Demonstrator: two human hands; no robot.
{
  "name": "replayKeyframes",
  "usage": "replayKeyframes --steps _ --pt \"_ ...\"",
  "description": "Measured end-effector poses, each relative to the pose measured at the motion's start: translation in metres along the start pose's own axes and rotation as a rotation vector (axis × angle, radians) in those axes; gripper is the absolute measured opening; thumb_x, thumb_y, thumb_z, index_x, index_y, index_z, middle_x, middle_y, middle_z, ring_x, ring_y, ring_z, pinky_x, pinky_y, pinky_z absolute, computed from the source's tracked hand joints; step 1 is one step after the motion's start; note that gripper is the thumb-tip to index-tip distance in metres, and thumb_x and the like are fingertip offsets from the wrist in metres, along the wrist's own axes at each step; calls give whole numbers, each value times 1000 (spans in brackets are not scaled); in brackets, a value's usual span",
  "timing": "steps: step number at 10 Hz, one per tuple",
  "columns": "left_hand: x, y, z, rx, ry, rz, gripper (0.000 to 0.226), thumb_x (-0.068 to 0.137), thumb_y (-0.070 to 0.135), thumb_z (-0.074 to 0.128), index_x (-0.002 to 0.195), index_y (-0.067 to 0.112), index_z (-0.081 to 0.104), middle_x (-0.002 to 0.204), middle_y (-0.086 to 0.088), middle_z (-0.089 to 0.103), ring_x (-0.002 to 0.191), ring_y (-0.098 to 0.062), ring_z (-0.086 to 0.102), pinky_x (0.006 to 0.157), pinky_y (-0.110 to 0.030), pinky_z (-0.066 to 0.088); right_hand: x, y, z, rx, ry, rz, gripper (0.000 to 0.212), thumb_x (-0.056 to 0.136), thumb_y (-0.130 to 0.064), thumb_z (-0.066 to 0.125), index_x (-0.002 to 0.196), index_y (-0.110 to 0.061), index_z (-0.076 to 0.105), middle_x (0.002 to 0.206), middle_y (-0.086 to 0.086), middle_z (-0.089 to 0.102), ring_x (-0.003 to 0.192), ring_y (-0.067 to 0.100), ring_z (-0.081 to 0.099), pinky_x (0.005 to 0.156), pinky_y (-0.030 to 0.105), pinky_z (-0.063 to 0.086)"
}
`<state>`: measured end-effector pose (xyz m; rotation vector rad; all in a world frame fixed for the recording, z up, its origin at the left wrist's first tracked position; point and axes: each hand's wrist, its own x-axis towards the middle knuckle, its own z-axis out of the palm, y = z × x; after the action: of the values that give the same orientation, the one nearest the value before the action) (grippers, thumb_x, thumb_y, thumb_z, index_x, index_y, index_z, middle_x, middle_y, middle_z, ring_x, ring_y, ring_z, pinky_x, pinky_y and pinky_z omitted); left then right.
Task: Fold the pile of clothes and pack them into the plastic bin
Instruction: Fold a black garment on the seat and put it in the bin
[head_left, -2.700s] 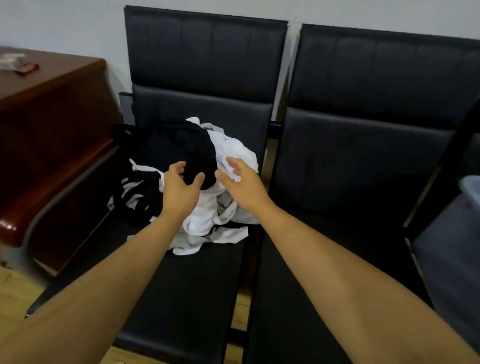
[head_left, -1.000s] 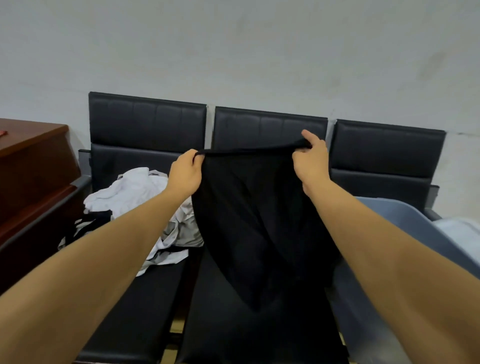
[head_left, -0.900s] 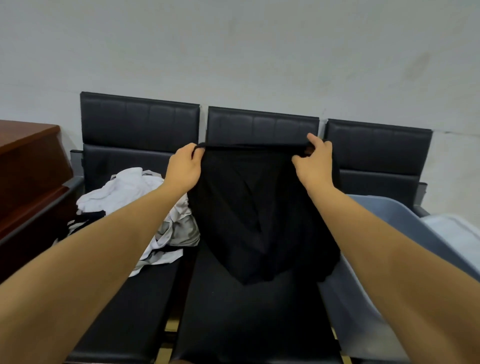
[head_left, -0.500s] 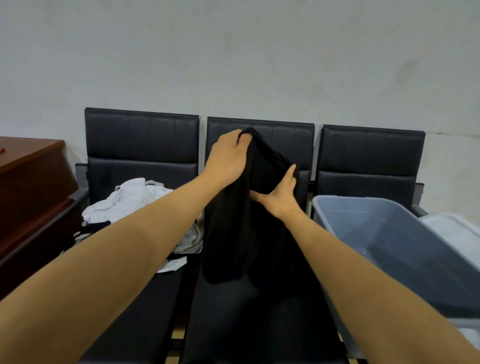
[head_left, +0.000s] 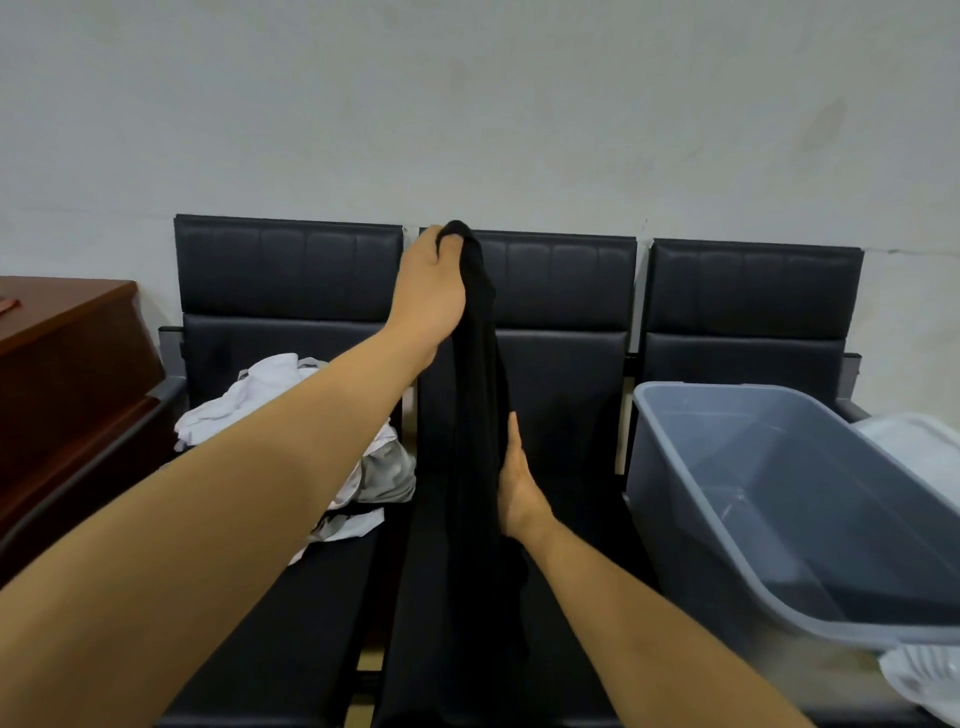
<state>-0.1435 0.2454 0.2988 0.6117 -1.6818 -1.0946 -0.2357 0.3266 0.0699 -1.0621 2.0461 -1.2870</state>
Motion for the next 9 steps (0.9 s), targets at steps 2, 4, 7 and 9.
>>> replayKeyframes --steps 2,4,7,9 --pt "17 -15 -29 60 107 13 26 107 22 37 104 12 61 88 5 59 75 -3 54 57 -8 42 -13 29 -31 -374 53 432 33 95 -14 53 127 -13 62 128 13 63 111 31 62 97 40 54" --pt "27 -59 -81 176 249 -91 25 106 19 38 103 9 61 88 1 58 74 -6 52 68 -24 42 13 31 -100 -224 374 549 36 95 -11 53 130 -3 58 122 22 61 106 41 62 89 52 58" --pt "35 -104 -155 42 528 -410 27 104 15 39 120 7 60 120 -15 59 99 -35 59 69 -42 60 20 11 -174 -403 598 446 20 94 -3 53 112 1 60 112 23 63 103 43 60 81 44 49" --pt "37 -113 -186 141 503 -456 25 105 10 43 125 5 57 123 -16 59 105 -38 58 82 -50 60 21 0 -195 -220 724 431 26 95 -3 49 119 3 54 109 24 62 97 43 60 73 42 45"
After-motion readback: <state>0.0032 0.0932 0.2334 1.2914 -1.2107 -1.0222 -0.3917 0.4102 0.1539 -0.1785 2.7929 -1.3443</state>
